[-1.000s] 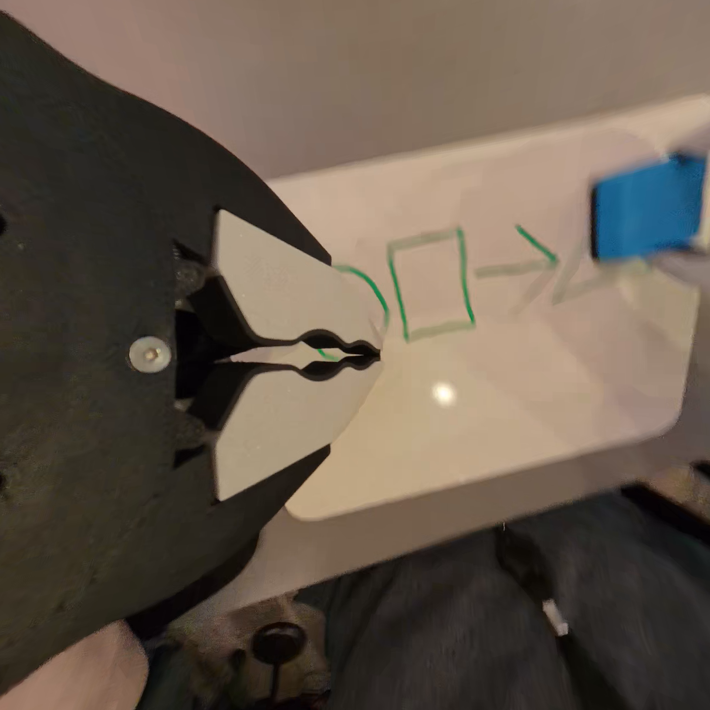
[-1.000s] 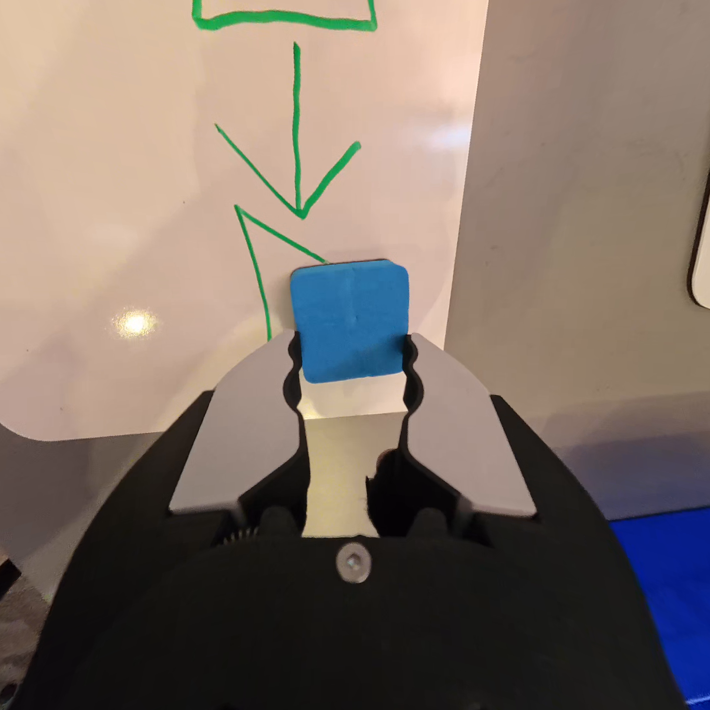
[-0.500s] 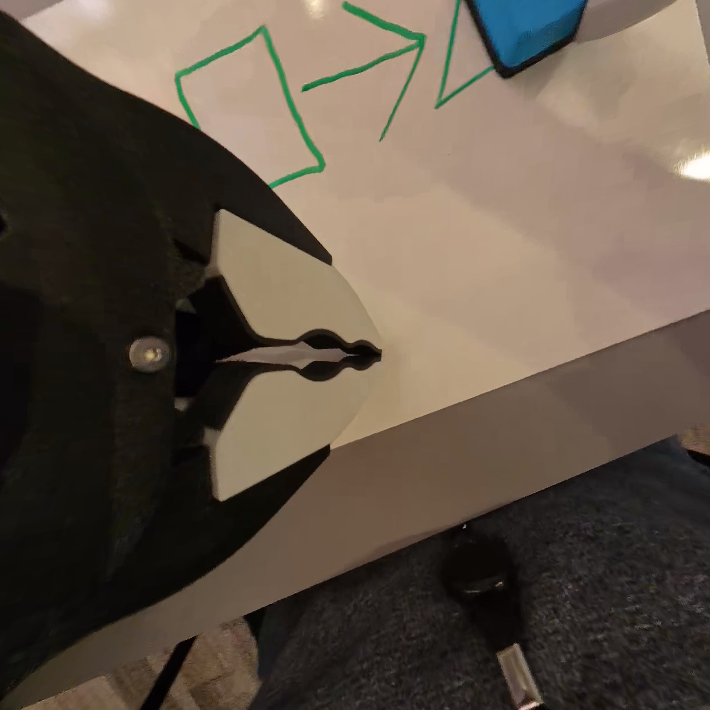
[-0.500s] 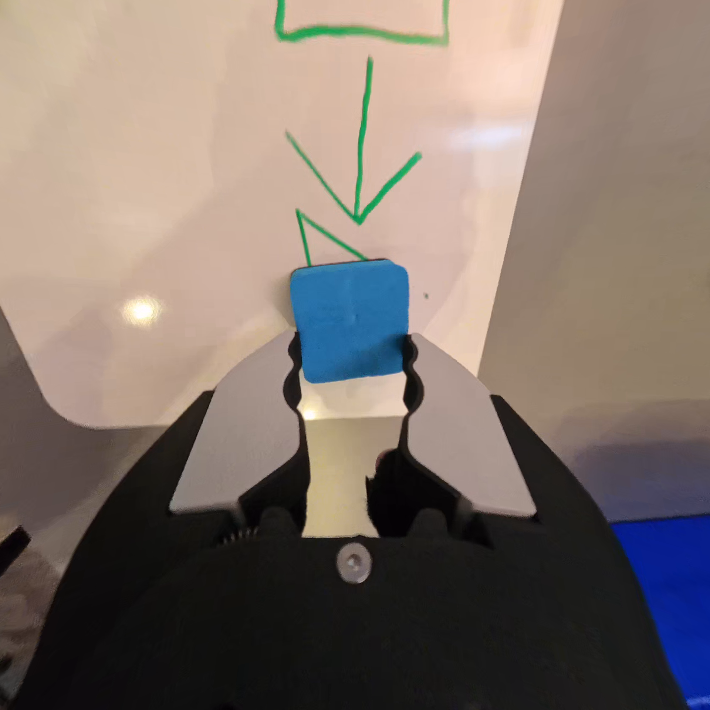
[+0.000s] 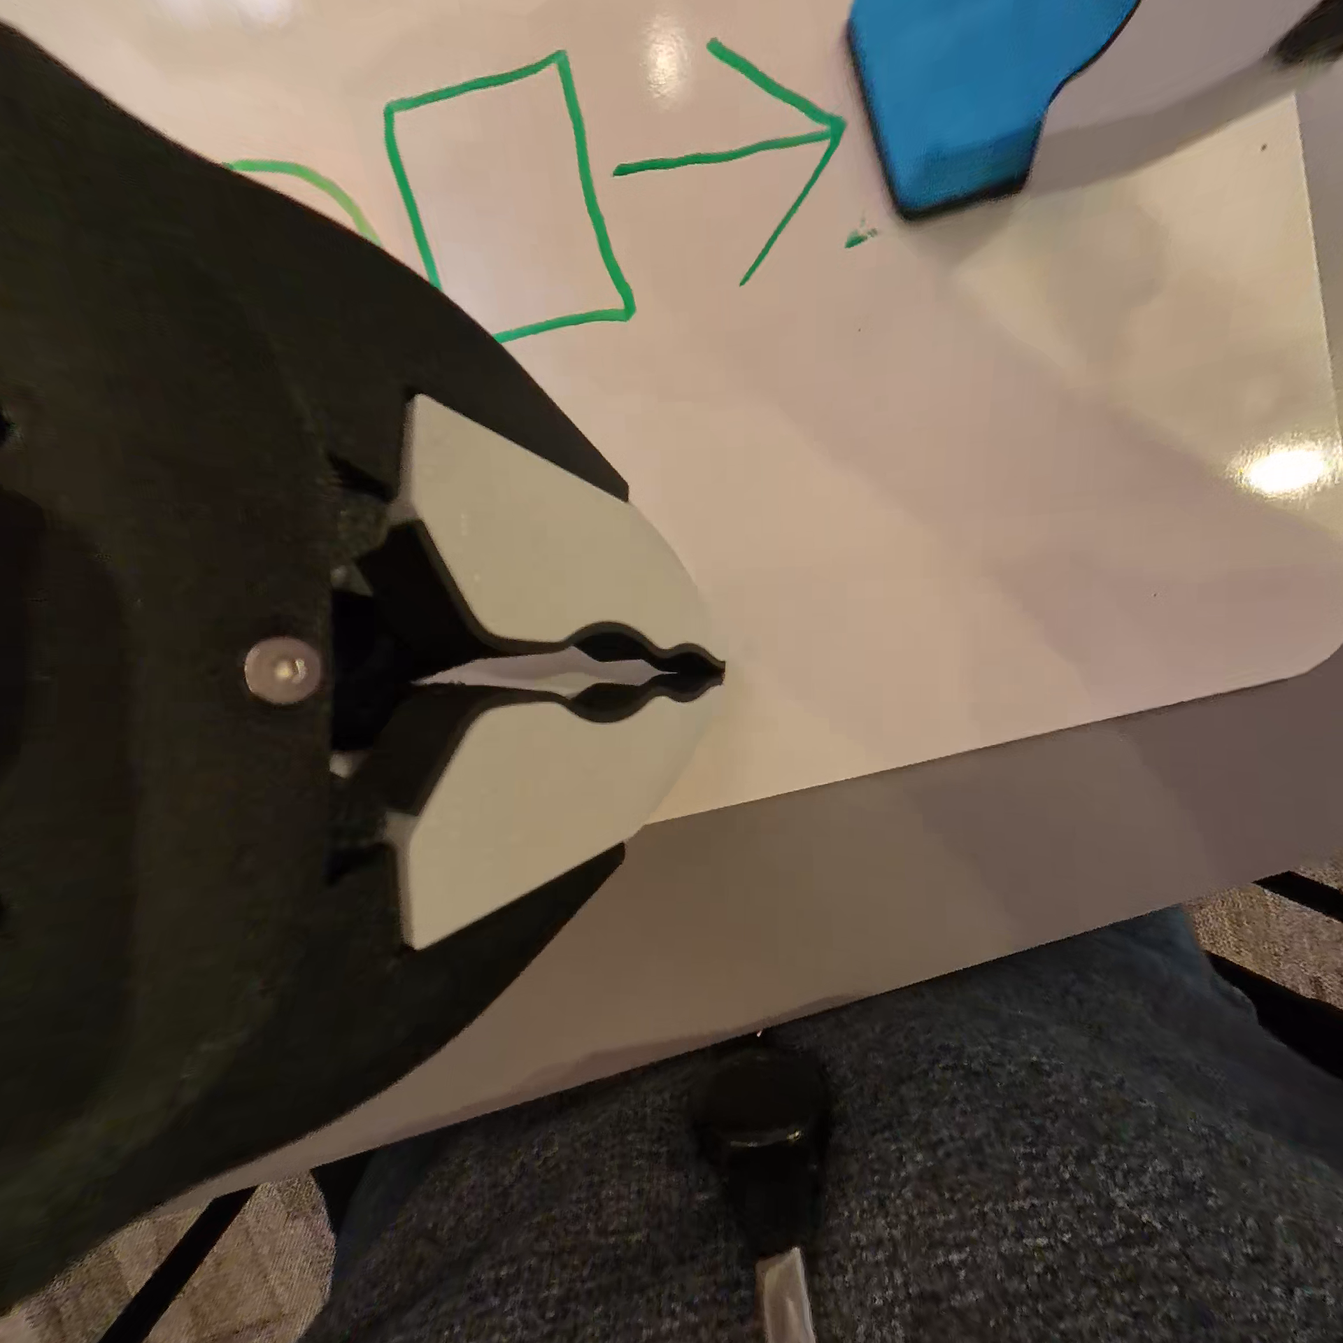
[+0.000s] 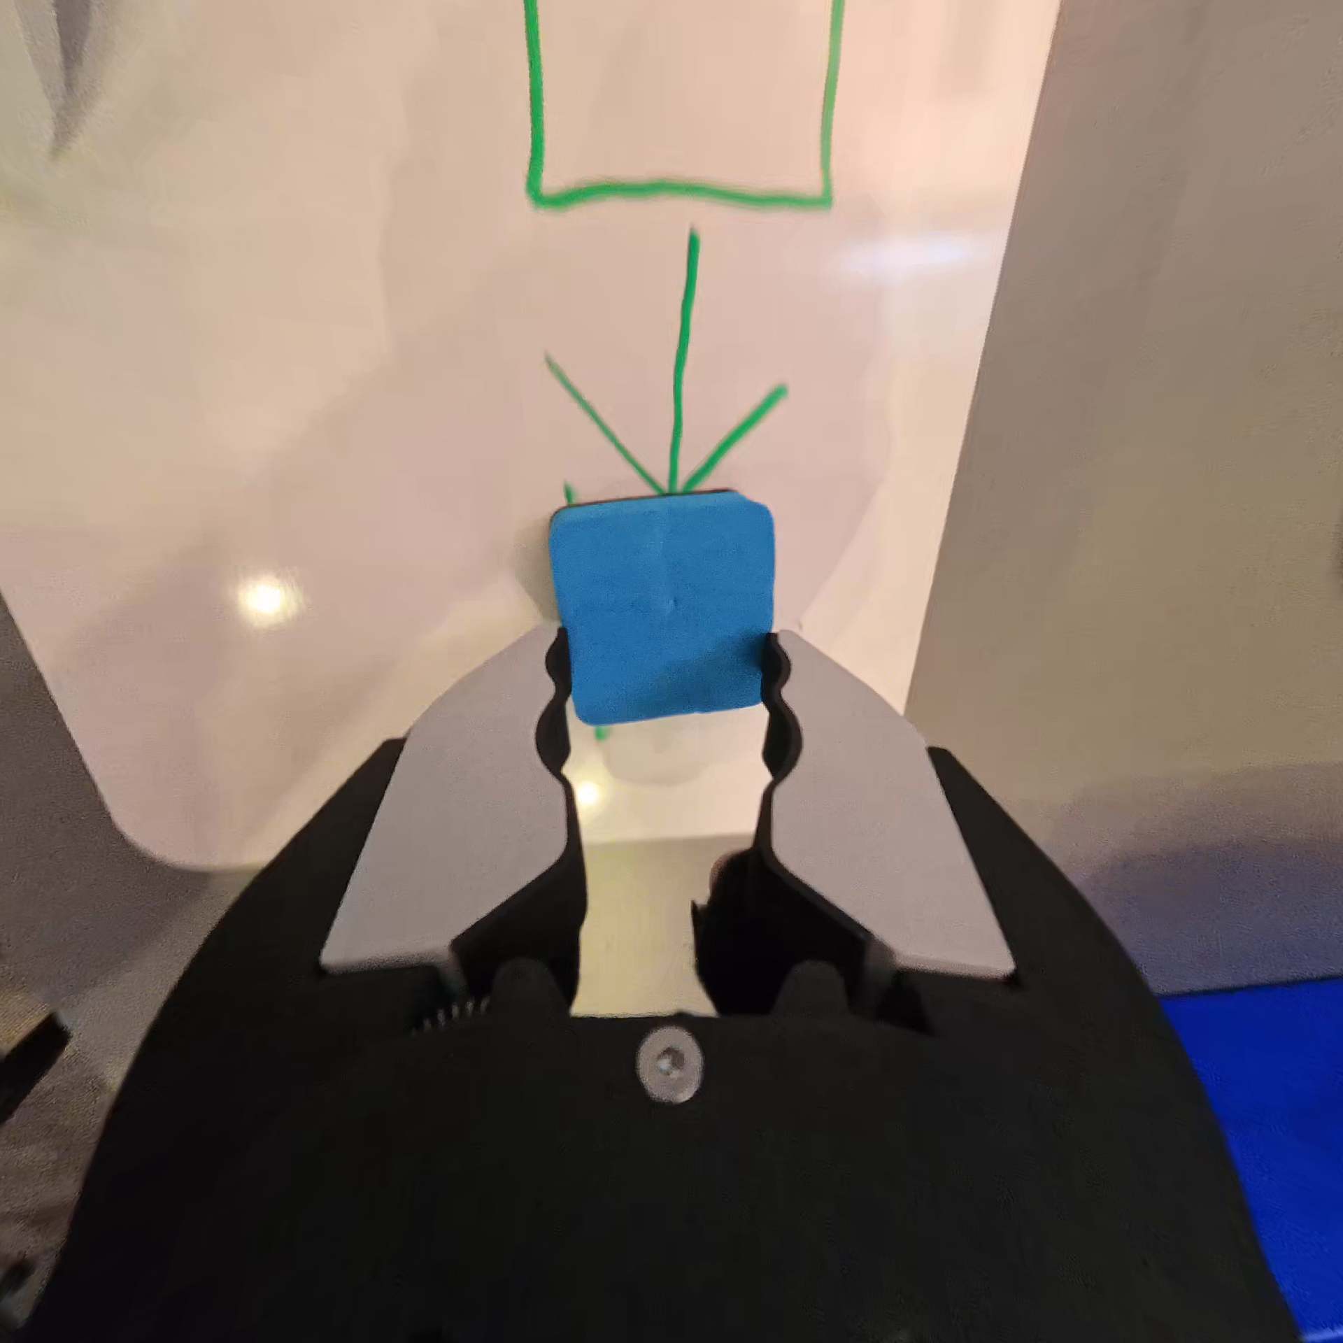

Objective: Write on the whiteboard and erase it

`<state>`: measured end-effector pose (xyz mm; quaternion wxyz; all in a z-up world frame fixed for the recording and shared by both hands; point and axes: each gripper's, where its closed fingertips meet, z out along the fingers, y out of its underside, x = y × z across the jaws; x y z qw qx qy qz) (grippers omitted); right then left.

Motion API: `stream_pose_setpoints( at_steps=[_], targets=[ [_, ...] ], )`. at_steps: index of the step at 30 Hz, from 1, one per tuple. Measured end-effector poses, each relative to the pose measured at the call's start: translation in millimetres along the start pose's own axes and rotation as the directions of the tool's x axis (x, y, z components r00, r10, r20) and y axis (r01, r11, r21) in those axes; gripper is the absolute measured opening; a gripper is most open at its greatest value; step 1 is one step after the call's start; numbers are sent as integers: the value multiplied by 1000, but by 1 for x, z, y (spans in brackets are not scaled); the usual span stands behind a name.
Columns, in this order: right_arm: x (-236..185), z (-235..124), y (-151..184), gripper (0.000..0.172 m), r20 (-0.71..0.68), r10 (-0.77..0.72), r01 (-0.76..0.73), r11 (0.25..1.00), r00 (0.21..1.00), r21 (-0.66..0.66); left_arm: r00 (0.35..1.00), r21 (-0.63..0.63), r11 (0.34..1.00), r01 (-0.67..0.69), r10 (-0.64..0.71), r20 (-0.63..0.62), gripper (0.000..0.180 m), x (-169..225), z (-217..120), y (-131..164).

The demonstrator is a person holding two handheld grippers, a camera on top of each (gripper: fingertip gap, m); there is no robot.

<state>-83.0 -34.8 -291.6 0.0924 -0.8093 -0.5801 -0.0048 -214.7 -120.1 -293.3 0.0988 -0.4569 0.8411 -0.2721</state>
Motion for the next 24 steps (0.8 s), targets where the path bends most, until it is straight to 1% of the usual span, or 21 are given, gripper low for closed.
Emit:
stream_pose_setpoints(
  at_steps=[1,2,3,5,6,8,9,10,11,12,13,14,16,17,18,19,20,21,22,23,24],
  targets=[
    [7,-1,12,52,-7,36,-37,999,999,-21,1000,0,1000,0,0,6,1,0,0,-1],
    [16,0,15,52,-29,95,-96,995,995,-33,1000,-3,1000,-1,1,8,1,0,0,-1],
    [16,1,8,52,-32,101,-102,995,994,-21,1000,-3,1000,4,-4,4,1,0,0,-1],
    [-9,1,-13,52,13,-26,26,999,1000,21,1000,14,1000,28,-28,-8,1,0,0,-1],
    [-20,-2,-9,52,54,-46,45,999,998,14,999,21,999,32,-32,-9,1,0,0,-2],
    [-8,-6,28,52,29,16,-13,996,999,-89,999,19,999,32,-32,-3,1,0,0,-2],
    [6,-5,38,52,-8,79,-79,992,997,-96,1000,18,999,31,-31,-3,1,-1,0,-2],
    [14,-3,32,52,-28,111,-112,992,993,-64,999,21,999,33,-33,-7,1,-1,0,-2],
    [13,-1,19,52,-37,85,-86,996,996,-25,999,25,999,40,-40,-15,1,-1,0,-3],
    [1,-1,9,52,-13,30,-30,1000,999,0,999,32,998,47,-46,-20,1,-1,0,-3],
    [-11,-3,13,52,7,-10,11,1000,1000,-22,999,37,998,50,-49,-20,1,-1,0,-3],
    [-17,-6,29,52,25,-6,7,997,1000,-73,999,38,998,51,-50,-18,1,-1,0,-3],
    [1,-8,57,52,-19,98,-99,989,995,-111,999,35,998,47,-46,-17,1,-1,0,-3],
    [9,-7,53,52,-27,155,-157,984,988,-82,999,38,998,47,-46,-19,1,-1,1,-4],
    [9,-5,43,52,-39,115,-117,992,993,-57,999,42,998,49,-48,-23,1,-1,1,-5],
    [-3,-5,30,52,-14,42,-42,999,999,-27,998,46,998,52,-51,-26,1,-1,1,-5],
    [-18,-6,27,52,25,-7,8,1000,1000,-24,998,50,997,56,-54,-24,1,-2,1,-5],
    [-23,-9,37,52,39,-11,14,998,999,-64,998,50,997,57,-56,-20,1,-2,1,-5],
    [-17,-10,49,52,26,25,-22,995,999,-93,999,46,998,53,-52,-14,1,-2,1,-5],
    [-3,-8,52,52,-9,80,-81,993,997,-87,999,39,998,47,-46,-11,1,-2,1,-5],
    [4,-6,41,52,-15,119,-120,991,993,-53,999,37,998,44,-44,-12,1,-2,1,-5]
  ],
)
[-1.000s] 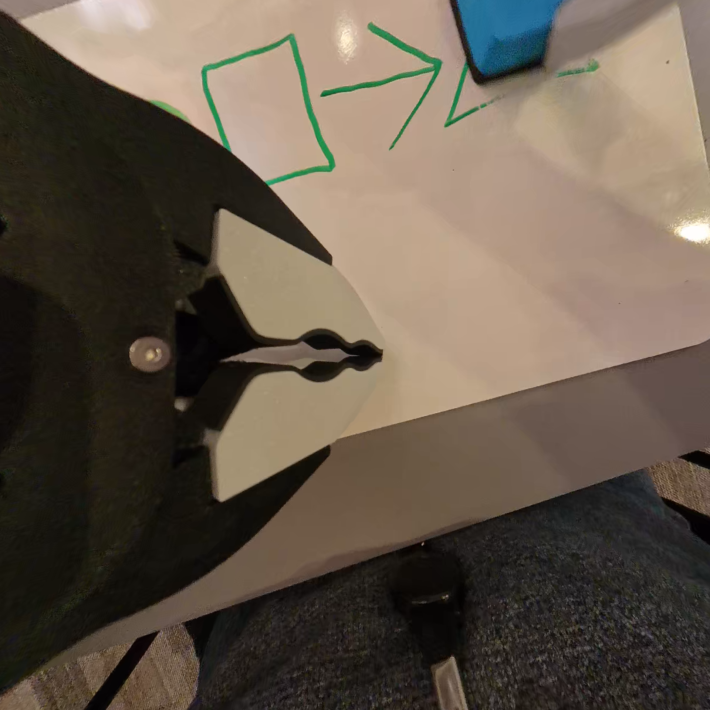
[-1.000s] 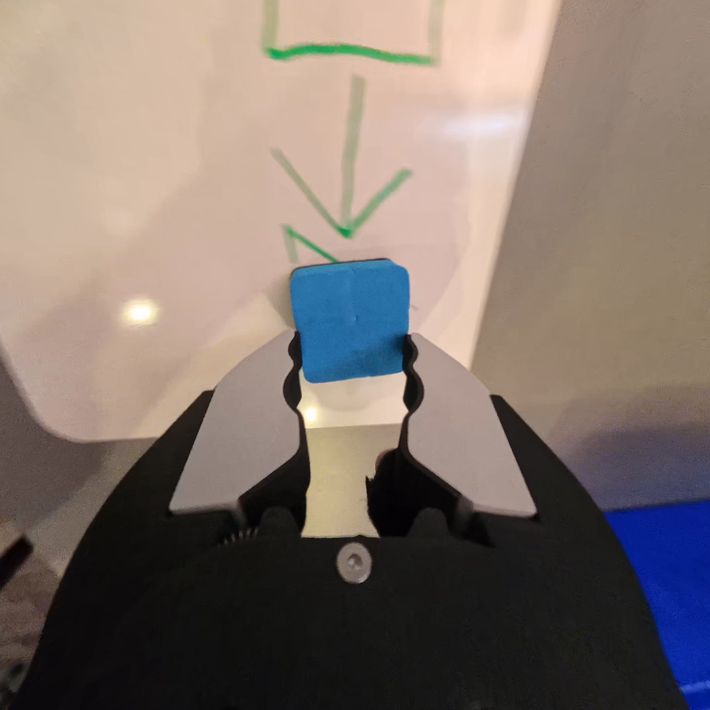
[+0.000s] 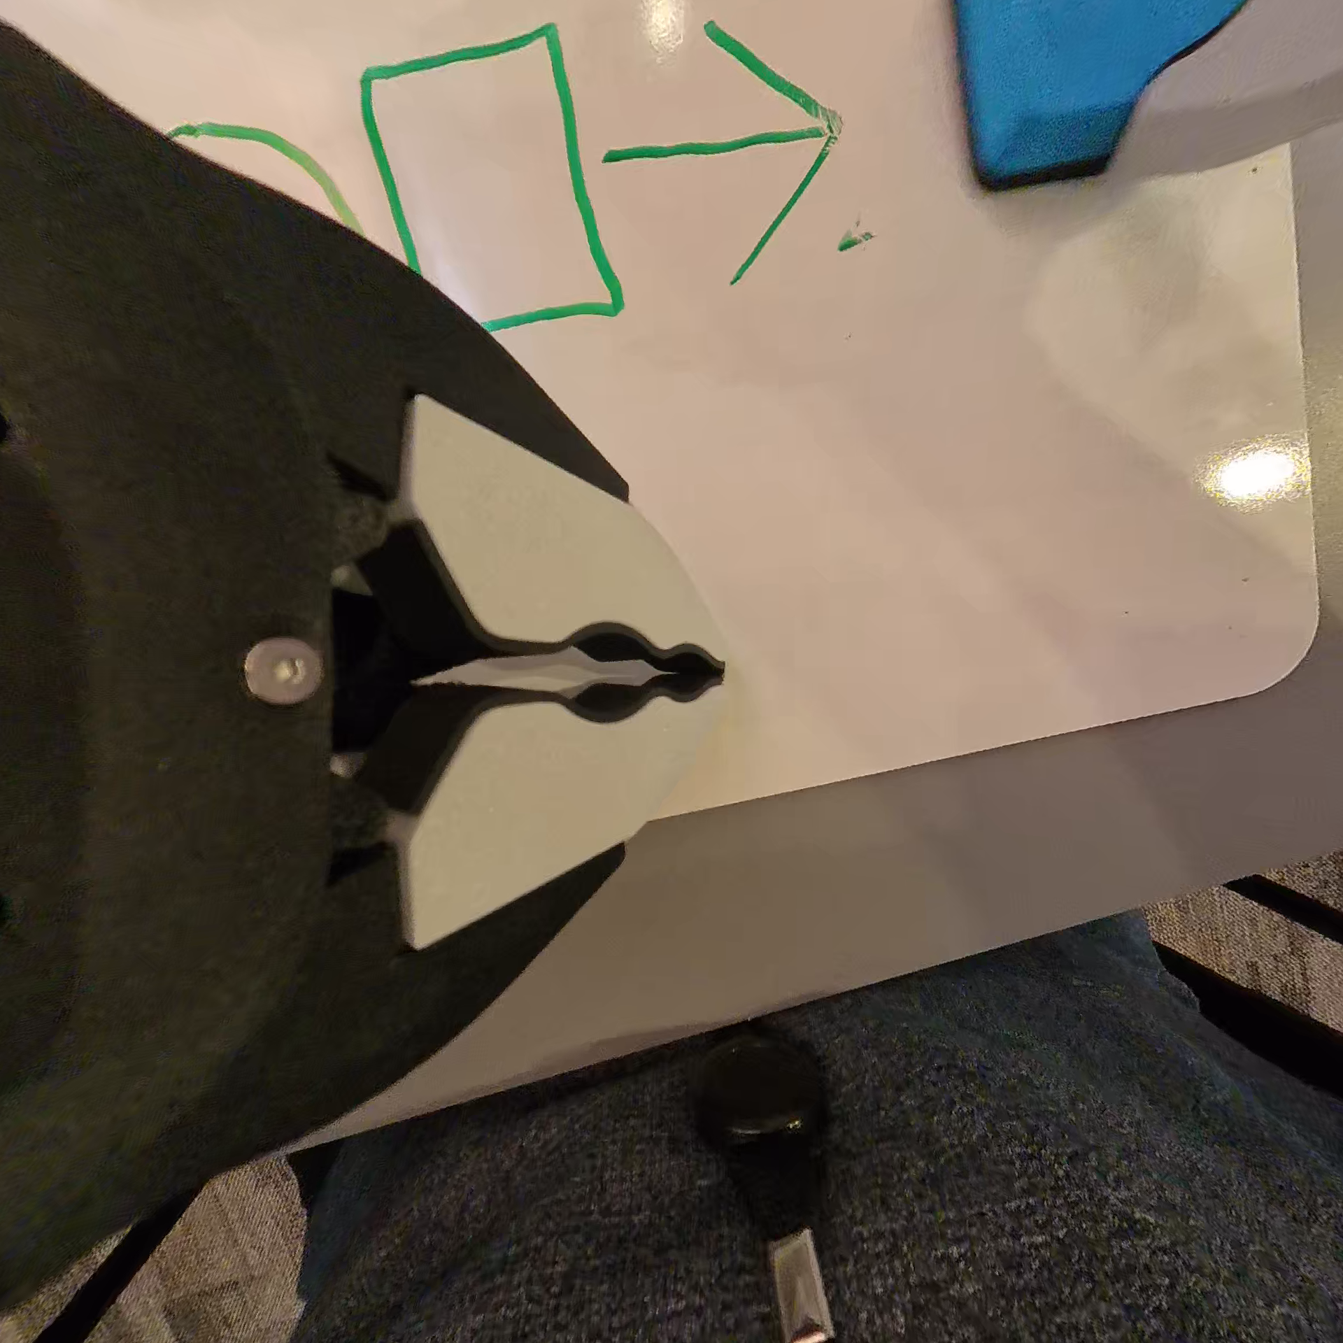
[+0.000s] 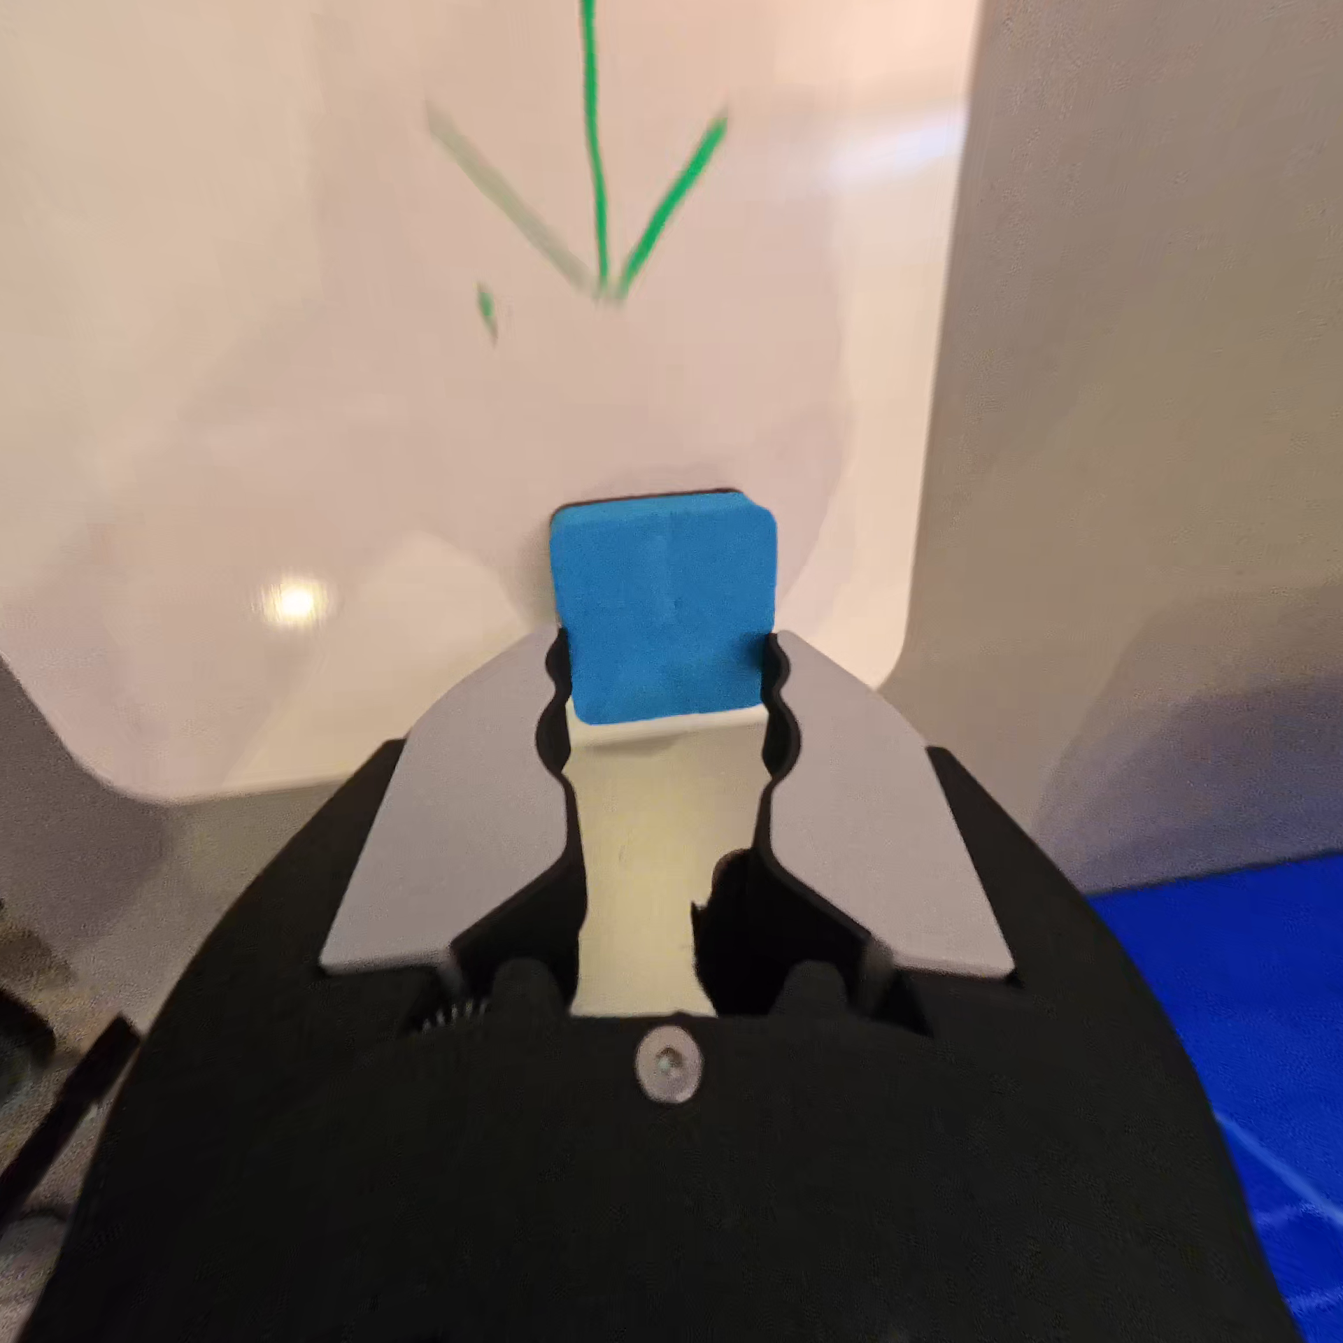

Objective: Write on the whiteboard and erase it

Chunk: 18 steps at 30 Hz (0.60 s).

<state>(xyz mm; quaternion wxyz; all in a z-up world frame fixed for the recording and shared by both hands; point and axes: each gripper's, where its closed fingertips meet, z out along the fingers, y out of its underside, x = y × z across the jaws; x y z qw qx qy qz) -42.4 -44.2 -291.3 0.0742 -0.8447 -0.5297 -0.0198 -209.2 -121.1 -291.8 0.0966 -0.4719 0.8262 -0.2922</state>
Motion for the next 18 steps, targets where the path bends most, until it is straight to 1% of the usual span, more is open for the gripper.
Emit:
stream_pose_setpoints(
  at_steps=[1,2,3,4,5,6,7,9,10,11,12,13,14,15,16,17,18],
  targets=[
    [-4,1,-15,52,-1,-42,42,999,999,29,1000,3,1000,3,-3,-4,1,0,0,0],
    [-17,1,-27,52,9,-123,123,991,992,43,1000,9,1000,7,-7,-8,1,0,0,0],
    [-26,0,-26,52,27,-167,166,986,986,32,1000,12,1000,8,-8,-5,1,0,0,0],
    [-29,-2,-18,52,55,-168,168,986,984,15,1000,8,1000,0,0,5,1,0,0,0],
    [-21,-2,-10,52,54,-127,127,992,990,7,1000,-2,1000,-13,13,17,1,0,0,0],
    [-6,1,-12,52,20,-64,64,998,998,10,999,-13,1000,-26,26,27,1,-1,0,0],
    [0,3,-24,52,8,-45,44,998,999,40,999,-20,999,-35,36,33,1,-1,0,0],
    [-13,5,-57,52,19,-109,106,987,994,119,998,-20,999,-40,41,40,1,-1,0,0],
    [-23,4,-59,52,32,-153,149,982,988,112,998,-20,999,-44,45,49,1,-1,0,0],
    [-26,3,-50,52,44,-179,175,981,983,79,997,-27,998,-53,54,62,1,-1,1,0],
    [-20,2,-39,52,48,-155,153,987,987,54,995,-39,997,-64,67,76,1,-1,1,0],
    [-5,4,-36,52,19,-94,93,995,995,45,993,-51,996,-75,79,85,1,-2,1,0],
    [4,5,-42,52,9,-44,44,997,999,64,992,-59,995,-81,86,88,1,-2,1,0],
    [4,7,-55,52,0,-64,64,994,998,88,992,-61,995,-82,87,87,1,-2,1,0],
    [-7,7,-65,52,10,-124,122,987,992,101,993,-58,995,-80,85,87,1,-2,1,0],
    [-17,5,-65,52,24,-180,177,980,983,89,992,-54,995,-79,83,90,1,-2,1,0],
    [-21,4,-57,52,41,-202,199,978,979,62,992,-54,995,-80,85,97,1,-2,1,0]
  ],
)
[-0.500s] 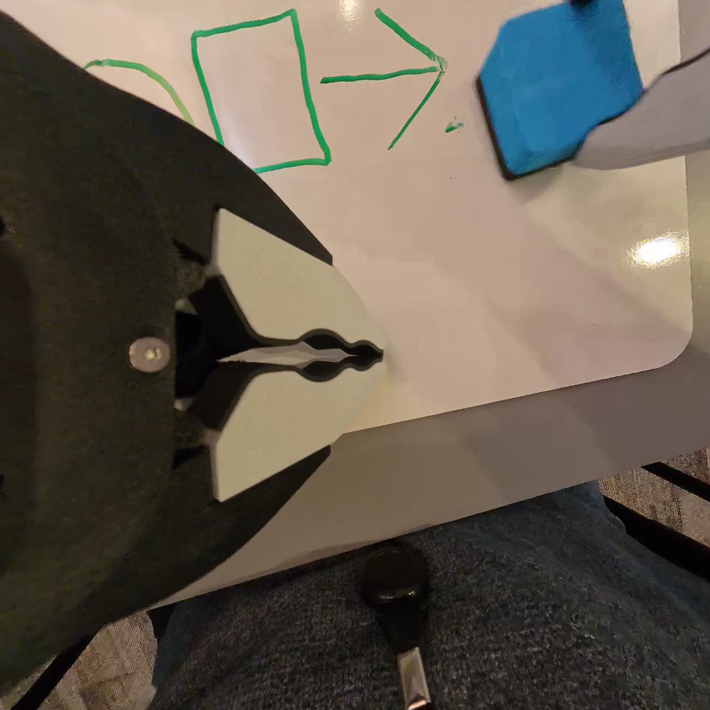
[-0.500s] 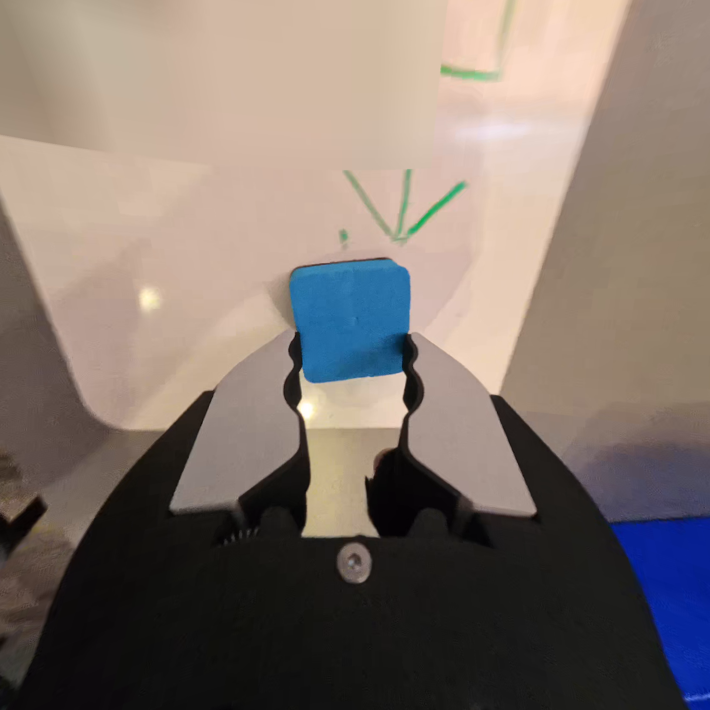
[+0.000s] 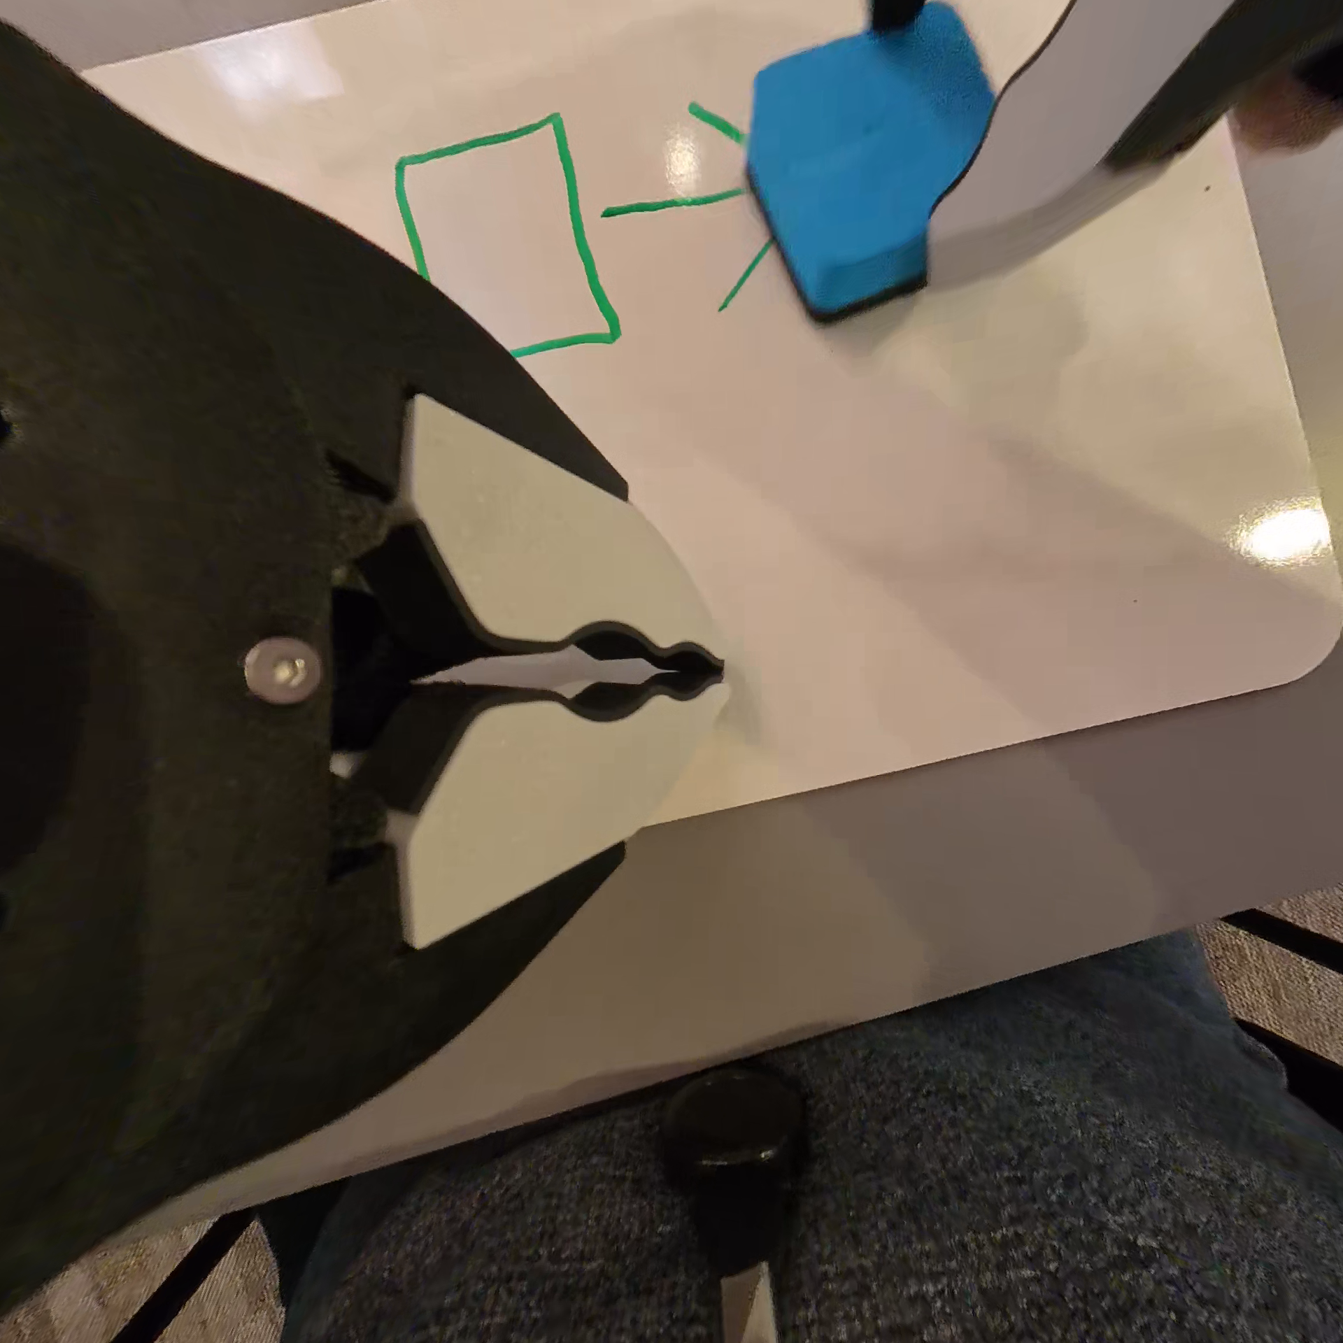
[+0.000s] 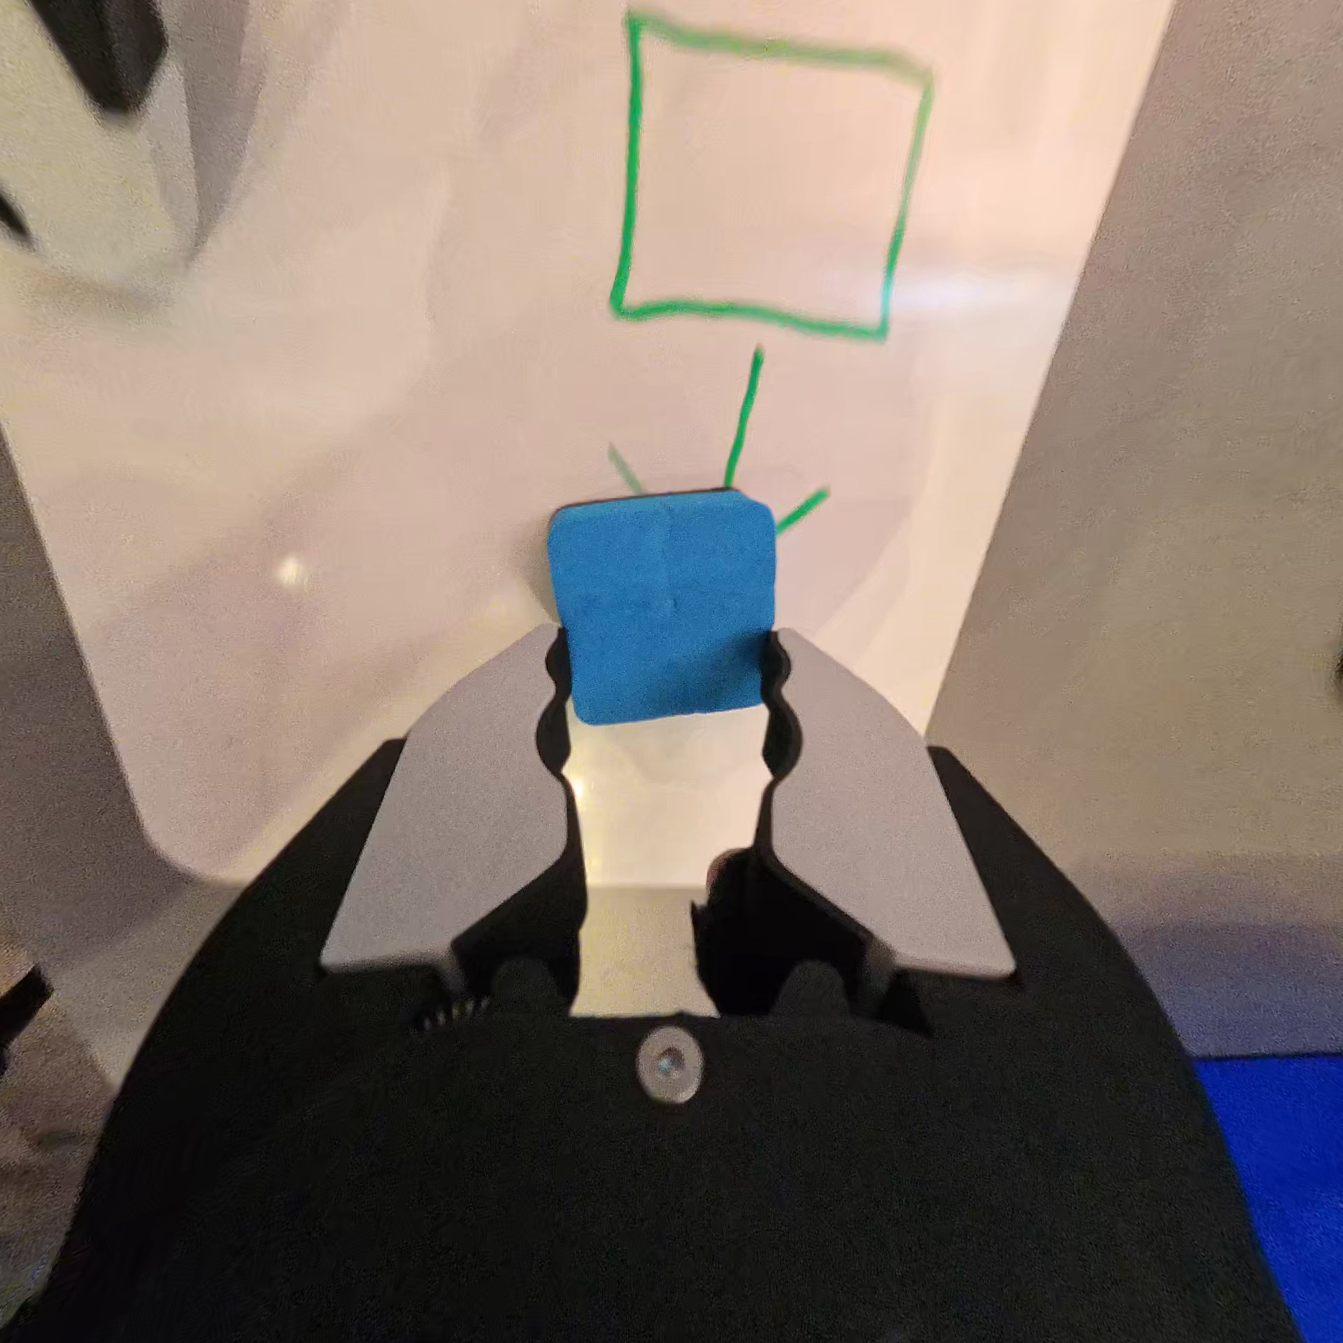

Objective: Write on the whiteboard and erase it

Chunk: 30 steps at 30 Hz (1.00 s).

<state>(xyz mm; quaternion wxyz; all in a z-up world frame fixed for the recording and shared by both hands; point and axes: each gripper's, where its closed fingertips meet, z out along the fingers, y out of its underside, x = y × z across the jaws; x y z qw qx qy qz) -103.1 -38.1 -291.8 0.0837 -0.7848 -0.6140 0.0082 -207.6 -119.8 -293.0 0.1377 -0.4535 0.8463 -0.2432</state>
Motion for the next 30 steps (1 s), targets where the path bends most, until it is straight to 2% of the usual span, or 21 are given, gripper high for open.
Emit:
stream_pose_setpoints(
  at_steps=[2,3,5,7,9,10,13,15,17,18,20,21,24,26,28,30],
  targets=[
    [19,0,15,52,-30,86,-86,996,996,-24,1000,-16,1000,-11,11,15,1,0,0,0],
    [27,1,8,52,-41,130,-130,992,991,-4,1000,-22,1000,-14,15,17,1,0,0,0],
    [17,3,-12,52,-35,36,-36,999,999,17,1000,-17,1000,-8,9,13,1,-1,1,0],
    [1,1,-4,52,1,-15,16,1000,1000,-23,1000,-14,1000,-7,7,21,1,-1,1,0],
    [15,-1,18,52,-25,68,-69,996,997,-53,999,-26,1000,-17,17,33,1,-1,1,0],
    [24,0,15,52,-41,114,-116,992,993,-47,999,-30,999,-19,20,34,1,-1,1,0],
    [16,4,-15,52,-45,21,-21,1000,999,-8,999,-25,1000,-15,15,32,1,-1,2,0],
    [6,1,-1,52,-7,0,0,999,1000,-38,999,-26,999,-18,19,43,1,-1,2,0],
    [23,2,8,52,-37,70,-72,997,997,-38,999,-35,999,-25,26,47,1,-1,2,-1],
    [30,3,0,52,-57,94,-95,995,994,-17,999,-35,999,-23,24,43,1,-1,3,-1],
    [21,6,-19,52,-60,17,-16,1000,998,10,999,-30,999,-18,19,42,1,-2,3,-1],
    [11,5,-17,52,-39,-16,16,1000,999,0,999,-28,999,-18,20,47,1,-2,3,-1],
    [11,0,12,52,-26,31,-33,997,999,-66,998,-40,999,-30,33,60,1,-2,4,-2],
    [24,4,-3,52,-64,51,-54,997,997,-51,998,-39,999,-31,33,55,1,-2,5,-2],
    [16,7,-27,52,-52,-4,3,1000,999,-17,998,-35,999,-28,30,58,1,-2,5,-3],
    [-2,4,-20,52,-7,-55,55,998,998,-26,997,-37,999,-31,34,75,1,-2,5,-3]
  ],
)
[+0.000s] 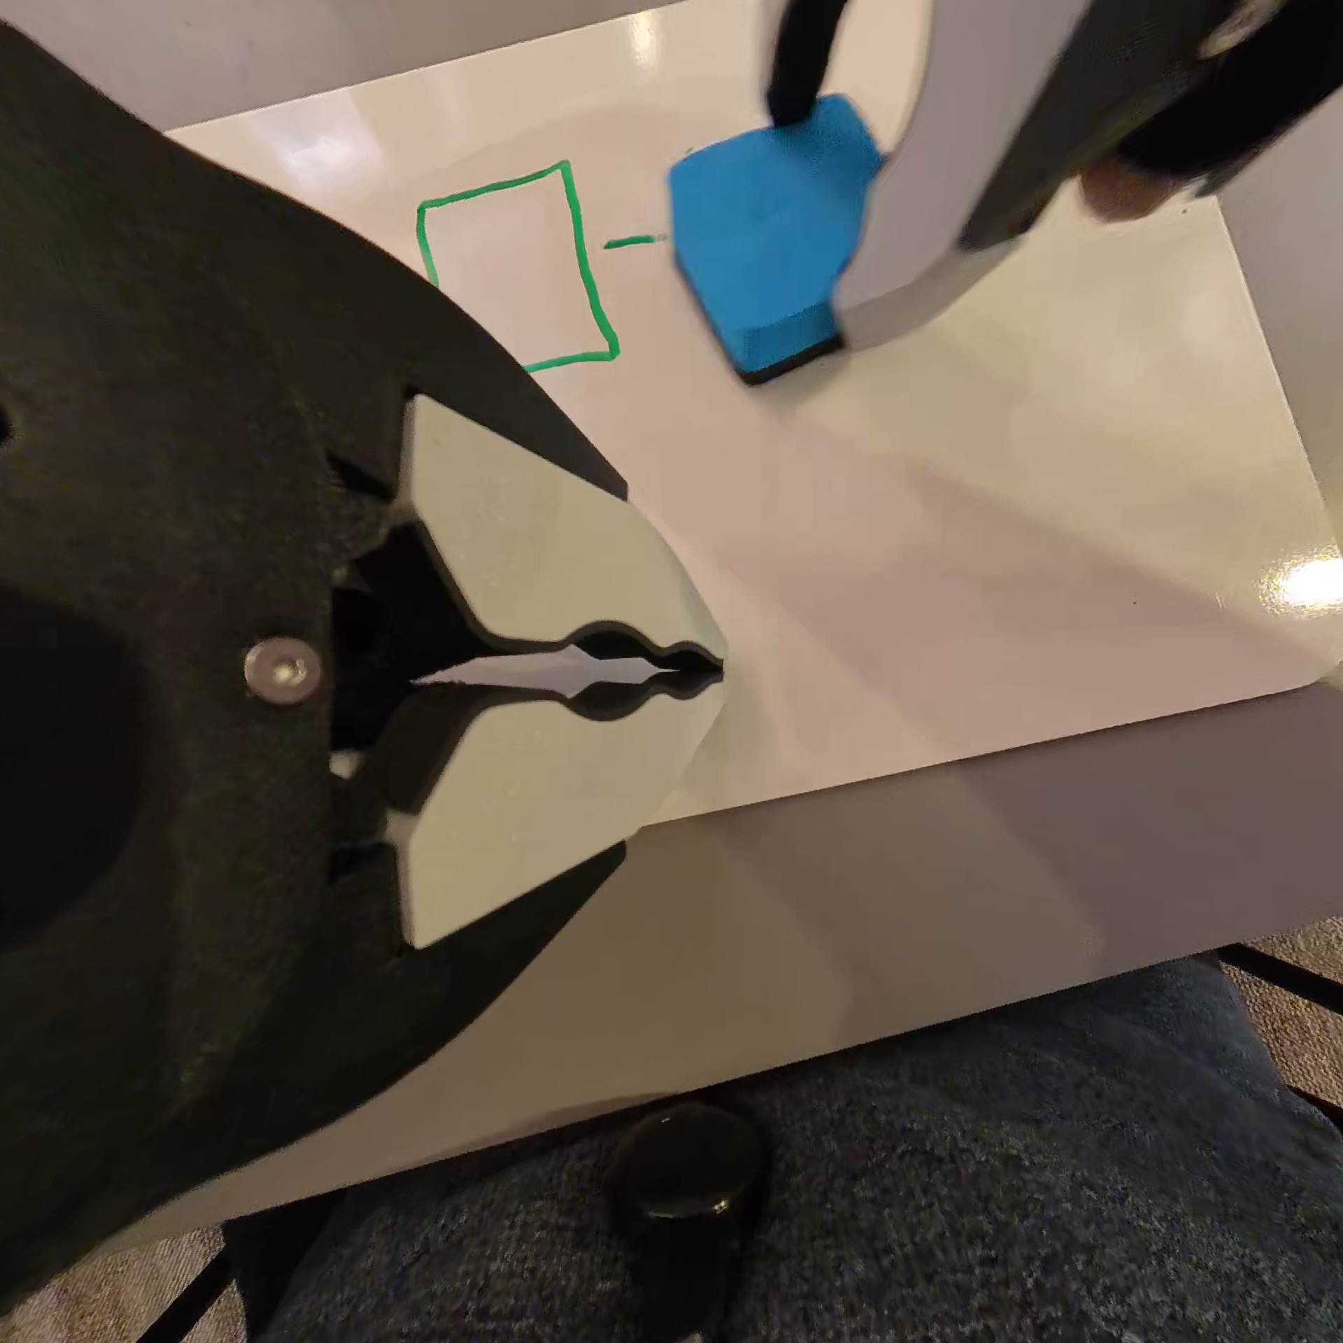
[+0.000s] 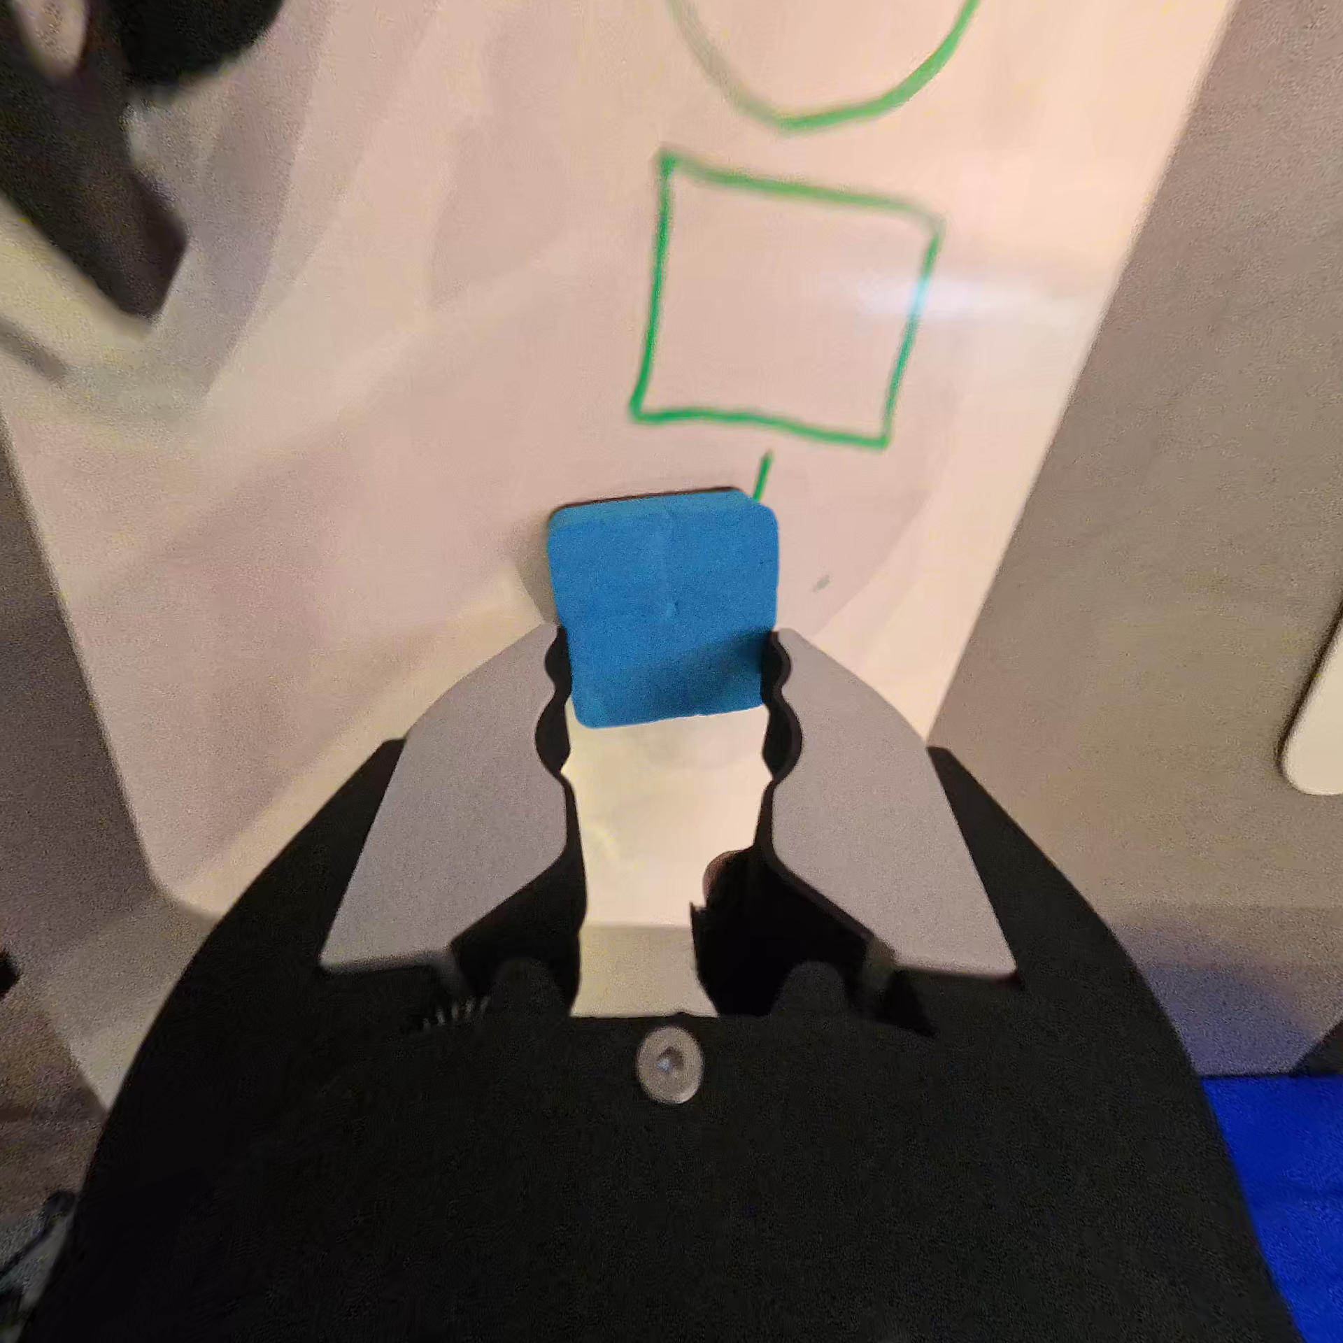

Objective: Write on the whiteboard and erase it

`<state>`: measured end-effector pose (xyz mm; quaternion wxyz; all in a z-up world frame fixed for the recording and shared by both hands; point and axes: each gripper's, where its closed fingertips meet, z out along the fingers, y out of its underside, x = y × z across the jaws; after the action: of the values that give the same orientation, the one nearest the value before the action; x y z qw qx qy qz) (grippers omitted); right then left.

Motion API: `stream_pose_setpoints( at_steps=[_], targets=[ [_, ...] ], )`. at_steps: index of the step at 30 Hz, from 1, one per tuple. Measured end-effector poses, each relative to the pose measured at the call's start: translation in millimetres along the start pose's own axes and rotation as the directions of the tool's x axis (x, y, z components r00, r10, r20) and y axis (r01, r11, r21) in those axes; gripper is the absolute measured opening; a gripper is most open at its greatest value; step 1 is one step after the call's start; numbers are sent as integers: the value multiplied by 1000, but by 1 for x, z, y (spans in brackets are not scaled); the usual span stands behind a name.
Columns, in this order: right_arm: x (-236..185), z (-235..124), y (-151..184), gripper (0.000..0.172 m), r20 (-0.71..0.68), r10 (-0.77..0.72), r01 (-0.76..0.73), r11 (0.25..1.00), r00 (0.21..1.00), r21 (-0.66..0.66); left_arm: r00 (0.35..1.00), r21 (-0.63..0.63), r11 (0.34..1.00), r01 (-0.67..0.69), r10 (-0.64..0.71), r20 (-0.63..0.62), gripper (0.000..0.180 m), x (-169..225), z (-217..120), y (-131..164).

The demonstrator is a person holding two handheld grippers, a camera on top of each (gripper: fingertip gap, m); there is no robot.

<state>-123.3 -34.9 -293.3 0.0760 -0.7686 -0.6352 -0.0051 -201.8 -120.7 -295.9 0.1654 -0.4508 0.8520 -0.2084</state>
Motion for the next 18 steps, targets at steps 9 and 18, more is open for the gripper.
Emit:
stream_pose_setpoints(
  at_steps=[9,18],
  targets=[
    [-4,0,-2,52,40,-24,25,1000,999,-19,1000,0,1000,5,-5,7,1,-1,2,-2],
    [6,1,0,52,25,1,-1,999,1000,-33,1000,-4,1000,2,-1,14,1,-1,3,-3]
  ],
)
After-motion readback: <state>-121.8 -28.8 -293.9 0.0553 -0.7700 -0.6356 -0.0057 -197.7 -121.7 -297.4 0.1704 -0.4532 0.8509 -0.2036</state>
